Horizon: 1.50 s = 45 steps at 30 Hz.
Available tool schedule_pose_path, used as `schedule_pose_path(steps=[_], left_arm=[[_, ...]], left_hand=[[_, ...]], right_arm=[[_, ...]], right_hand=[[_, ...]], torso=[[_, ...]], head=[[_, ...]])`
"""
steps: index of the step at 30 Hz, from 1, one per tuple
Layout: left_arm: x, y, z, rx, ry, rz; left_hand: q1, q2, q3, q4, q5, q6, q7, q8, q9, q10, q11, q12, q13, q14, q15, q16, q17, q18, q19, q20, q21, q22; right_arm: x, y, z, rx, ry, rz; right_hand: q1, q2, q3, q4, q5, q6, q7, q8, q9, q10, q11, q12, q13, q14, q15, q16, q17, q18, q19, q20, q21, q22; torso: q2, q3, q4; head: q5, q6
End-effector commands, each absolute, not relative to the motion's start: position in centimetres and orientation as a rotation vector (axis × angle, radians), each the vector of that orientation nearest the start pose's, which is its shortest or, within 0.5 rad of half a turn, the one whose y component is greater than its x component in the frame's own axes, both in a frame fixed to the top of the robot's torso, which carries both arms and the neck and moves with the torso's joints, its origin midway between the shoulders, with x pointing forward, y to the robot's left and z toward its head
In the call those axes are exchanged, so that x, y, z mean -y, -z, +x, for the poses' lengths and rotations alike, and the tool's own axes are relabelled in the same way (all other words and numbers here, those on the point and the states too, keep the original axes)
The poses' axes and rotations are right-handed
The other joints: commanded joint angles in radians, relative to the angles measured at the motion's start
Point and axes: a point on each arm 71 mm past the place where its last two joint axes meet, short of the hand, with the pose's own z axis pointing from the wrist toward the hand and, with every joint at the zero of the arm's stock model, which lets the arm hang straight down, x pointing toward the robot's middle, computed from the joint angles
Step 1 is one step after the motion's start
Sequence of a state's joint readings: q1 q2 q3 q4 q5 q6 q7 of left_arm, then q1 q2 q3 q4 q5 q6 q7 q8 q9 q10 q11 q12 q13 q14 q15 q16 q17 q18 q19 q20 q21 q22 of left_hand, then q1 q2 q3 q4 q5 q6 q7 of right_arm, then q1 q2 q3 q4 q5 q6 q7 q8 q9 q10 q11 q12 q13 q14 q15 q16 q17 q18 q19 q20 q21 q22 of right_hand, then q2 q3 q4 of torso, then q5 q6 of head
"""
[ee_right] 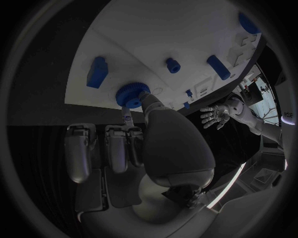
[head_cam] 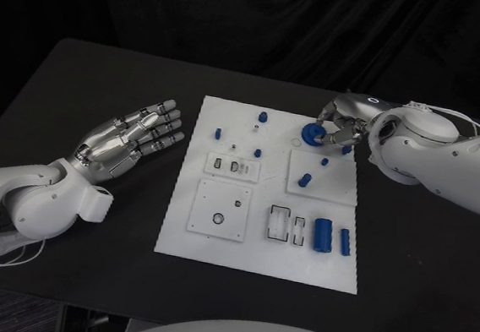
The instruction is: Assemble the parts on the task board
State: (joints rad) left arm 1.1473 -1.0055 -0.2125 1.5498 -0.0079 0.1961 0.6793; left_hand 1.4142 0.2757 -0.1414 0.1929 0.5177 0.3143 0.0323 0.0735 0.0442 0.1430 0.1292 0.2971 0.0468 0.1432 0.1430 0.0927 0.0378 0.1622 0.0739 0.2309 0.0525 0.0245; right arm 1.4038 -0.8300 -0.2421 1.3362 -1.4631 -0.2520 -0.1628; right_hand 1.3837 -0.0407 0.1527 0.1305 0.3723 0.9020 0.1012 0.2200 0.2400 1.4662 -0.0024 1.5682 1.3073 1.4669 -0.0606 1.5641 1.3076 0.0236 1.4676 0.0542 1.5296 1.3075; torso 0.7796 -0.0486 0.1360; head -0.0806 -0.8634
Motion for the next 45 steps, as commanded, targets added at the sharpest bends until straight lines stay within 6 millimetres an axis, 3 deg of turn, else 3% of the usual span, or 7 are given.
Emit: schedule_pose_path(steps=[1,4,8,13,26,37,45], left_arm=[[-26.4,22.8,42.9,-1.343,2.050,-1.009],[-26.4,22.8,42.9,-1.344,2.051,-1.010],[-26.4,22.8,42.9,-1.344,2.050,-1.011],[-26.6,22.8,42.8,-1.343,2.046,-1.013],[-26.3,22.9,42.9,-1.349,2.051,-1.012],[-26.1,23.0,43.0,-1.354,2.054,-1.012],[-25.9,23.0,43.0,-1.359,2.059,-1.012]], left_hand=[[0.004,-0.001,0.003,-0.001,0.004,-0.007,-0.002,-0.005,-0.002,-0.008,-0.001,-0.004,-0.001,-0.007,0.000,0.003,-0.001,0.003,0.000,0.005,-0.002,-0.001],[0.003,0.000,0.005,-0.002,0.004,-0.007,-0.002,-0.005,-0.002,-0.009,-0.001,-0.003,-0.001,-0.007,0.000,0.003,-0.001,0.003,0.000,0.005,-0.002,-0.001],[0.003,0.000,0.005,-0.002,0.004,-0.007,-0.001,-0.005,-0.002,-0.009,-0.001,-0.003,-0.001,-0.007,0.000,0.003,-0.001,0.003,0.000,0.005,-0.002,-0.001],[0.002,0.001,0.006,-0.002,0.005,-0.004,-0.001,-0.004,-0.001,-0.009,-0.001,-0.003,-0.001,-0.007,0.000,0.003,-0.001,0.003,0.000,0.006,-0.002,-0.001],[0.002,0.001,0.007,-0.003,0.005,-0.003,0.000,-0.004,-0.001,-0.008,-0.001,-0.001,-0.001,-0.007,0.001,0.004,-0.001,0.003,0.000,0.006,-0.002,-0.001],[0.001,0.001,0.008,-0.003,0.005,-0.004,0.000,-0.004,-0.001,-0.009,0.000,-0.002,-0.001,-0.007,0.001,0.004,-0.001,0.003,0.000,0.006,-0.002,-0.001],[0.001,0.001,0.008,-0.003,0.005,-0.004,0.000,-0.004,-0.001,-0.009,0.000,-0.002,-0.001,-0.007,0.001,0.004,-0.001,0.003,0.000,0.006,-0.002,-0.001]], right_arm=[[26.2,17.3,52.8,-1.711,-0.338,-0.203],[26.3,17.0,52.6,-1.675,-0.361,-0.203],[26.3,16.7,52.1,-1.643,-0.385,-0.200],[25.6,15.1,51.4,-1.601,-0.423,-0.212],[20.5,12.0,50.7,-1.551,-0.537,-0.308],[16.5,13.7,51.7,-1.622,-0.536,-0.395],[15.2,15.0,52.5,-1.663,-0.483,-0.424]], right_hand=[[0.030,0.017,0.010,-0.020,0.044,0.026,-0.025,0.110,0.121,0.105,-0.009,0.003,0.263,0.098,-0.005,-0.005,0.248,-0.008,0.065,-0.008,-0.001,0.230],[0.032,0.015,0.027,-0.037,0.104,0.010,-0.026,0.182,0.184,0.105,-0.010,0.003,0.263,0.100,-0.007,-0.001,0.253,-0.011,0.072,-0.011,0.005,0.236],[0.024,0.010,0.039,-0.040,0.139,-0.002,-0.027,0.217,0.215,0.105,-0.008,0.003,0.263,0.101,-0.007,0.000,0.255,-0.012,0.076,-0.010,0.009,0.240],[0.017,0.006,0.046,-0.038,0.157,-0.005,-0.027,0.229,0.226,0.105,-0.005,0.003,0.263,0.101,-0.006,0.000,0.255,-0.013,0.079,-0.009,0.013,0.243],[0.001,-0.003,0.064,-0.029,0.186,-0.033,-0.020,0.221,0.227,0.105,-0.002,0.003,0.263,0.101,-0.003,0.001,0.256,-0.014,0.079,-0.006,0.013,0.243],[-0.007,-0.005,0.069,-0.025,0.179,-0.032,-0.019,0.217,0.224,0.105,0.003,0.003,0.263,0.101,0.000,0.001,0.257,-0.013,0.079,-0.004,0.012,0.243],[-0.017,-0.011,0.086,-0.022,0.154,-0.047,-0.011,0.187,0.209,0.105,0.008,0.003,0.263,0.099,0.006,-0.005,0.249,-0.011,0.073,0.002,0.005,0.239]], torso=[[0.000,0.0002,0.0005],[0.000,0.0002,0.0004],[0.000,0.0002,0.0010],[0.001,0.0001,0.0010],[0.000,-0.0017,-0.0001],[0.000,-0.0026,0.0021],[0.001,-0.0015,0.0033]], head=[[0.002,0.002],[0.005,0.005],[0.004,0.012],[0.009,0.013],[0.008,0.008],[0.009,0.011],[0.008,0.009]])
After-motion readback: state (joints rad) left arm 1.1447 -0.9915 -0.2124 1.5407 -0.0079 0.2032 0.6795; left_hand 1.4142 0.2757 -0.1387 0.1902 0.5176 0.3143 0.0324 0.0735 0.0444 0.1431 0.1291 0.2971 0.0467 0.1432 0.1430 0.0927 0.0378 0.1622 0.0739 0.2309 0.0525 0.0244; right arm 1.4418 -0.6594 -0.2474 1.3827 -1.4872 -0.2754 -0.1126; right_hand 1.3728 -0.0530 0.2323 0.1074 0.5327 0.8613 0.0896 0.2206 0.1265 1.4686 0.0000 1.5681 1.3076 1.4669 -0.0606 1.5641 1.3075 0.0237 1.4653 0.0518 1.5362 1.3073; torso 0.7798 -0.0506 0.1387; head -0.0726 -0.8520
